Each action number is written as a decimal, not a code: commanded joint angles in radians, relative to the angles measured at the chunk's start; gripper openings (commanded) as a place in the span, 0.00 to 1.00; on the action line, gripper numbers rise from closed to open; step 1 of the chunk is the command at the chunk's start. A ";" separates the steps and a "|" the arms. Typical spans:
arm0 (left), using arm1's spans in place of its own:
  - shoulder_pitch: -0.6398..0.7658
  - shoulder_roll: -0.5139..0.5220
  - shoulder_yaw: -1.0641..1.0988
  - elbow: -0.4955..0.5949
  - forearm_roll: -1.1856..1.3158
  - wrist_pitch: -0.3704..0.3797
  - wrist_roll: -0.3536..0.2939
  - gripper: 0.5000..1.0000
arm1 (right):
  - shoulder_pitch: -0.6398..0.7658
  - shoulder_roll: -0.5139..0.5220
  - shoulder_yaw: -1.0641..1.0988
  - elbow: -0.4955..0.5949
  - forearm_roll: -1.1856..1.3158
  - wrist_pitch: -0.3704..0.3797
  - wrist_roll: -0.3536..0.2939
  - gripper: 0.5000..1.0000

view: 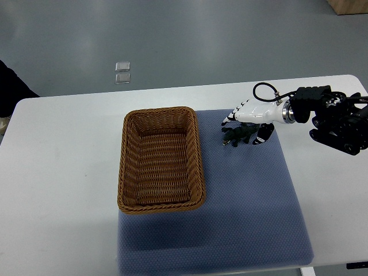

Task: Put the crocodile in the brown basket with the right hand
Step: 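Lower the right hand and close its fingers around the crocodile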

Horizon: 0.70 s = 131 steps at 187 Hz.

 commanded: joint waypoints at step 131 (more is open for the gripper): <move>0.000 0.000 0.000 0.000 0.000 0.000 0.000 1.00 | -0.002 0.013 -0.015 -0.019 -0.011 0.008 0.003 0.66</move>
